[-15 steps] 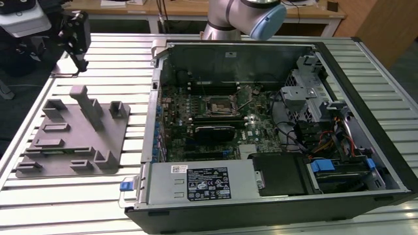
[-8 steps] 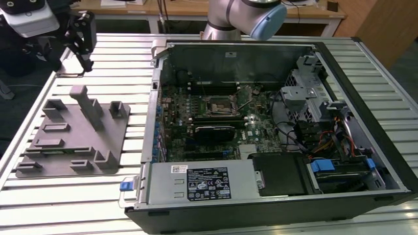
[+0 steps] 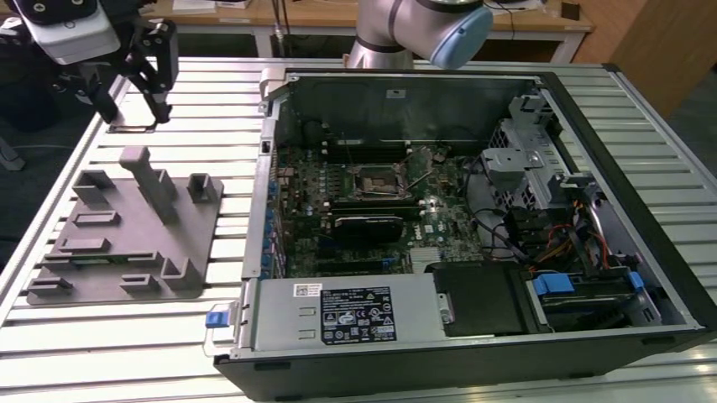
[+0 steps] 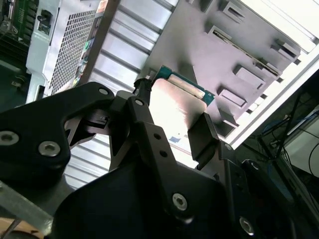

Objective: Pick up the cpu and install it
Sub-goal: 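Pick up the cpu and move it towards the insertion slot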

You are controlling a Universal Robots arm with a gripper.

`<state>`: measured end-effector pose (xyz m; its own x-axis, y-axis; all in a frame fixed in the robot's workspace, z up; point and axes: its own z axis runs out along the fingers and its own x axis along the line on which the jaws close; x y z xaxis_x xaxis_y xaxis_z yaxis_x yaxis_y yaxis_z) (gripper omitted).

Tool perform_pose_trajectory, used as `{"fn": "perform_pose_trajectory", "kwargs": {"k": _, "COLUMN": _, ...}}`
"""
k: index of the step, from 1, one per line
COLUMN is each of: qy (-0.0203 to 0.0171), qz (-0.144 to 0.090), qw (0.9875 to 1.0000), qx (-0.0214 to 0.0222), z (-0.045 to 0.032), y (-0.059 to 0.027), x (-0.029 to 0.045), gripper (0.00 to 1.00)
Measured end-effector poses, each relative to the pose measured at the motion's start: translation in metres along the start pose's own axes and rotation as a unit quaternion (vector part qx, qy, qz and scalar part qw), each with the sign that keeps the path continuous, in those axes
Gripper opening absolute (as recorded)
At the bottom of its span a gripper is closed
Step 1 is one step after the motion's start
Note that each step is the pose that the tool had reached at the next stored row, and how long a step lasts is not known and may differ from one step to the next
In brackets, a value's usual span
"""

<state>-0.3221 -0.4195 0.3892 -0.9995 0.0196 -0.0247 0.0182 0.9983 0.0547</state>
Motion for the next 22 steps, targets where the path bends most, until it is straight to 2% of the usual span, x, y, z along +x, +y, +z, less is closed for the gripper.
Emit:
{"fn": "perform_pose_trajectory", "kwargs": {"k": 11, "qy": 0.0000, "qz": 0.000, "qw": 1.0000, "qx": 0.0000, "z": 0.0004, "y": 0.0003, "x": -0.0158, "gripper": 0.54}}
{"fn": "perform_pose_trajectory", "kwargs": {"k": 22, "qy": 0.0000, "qz": 0.000, "qw": 1.0000, "qx": 0.0000, "z": 0.0010, "y": 0.0007, "x": -0.0391, "gripper": 0.54}}
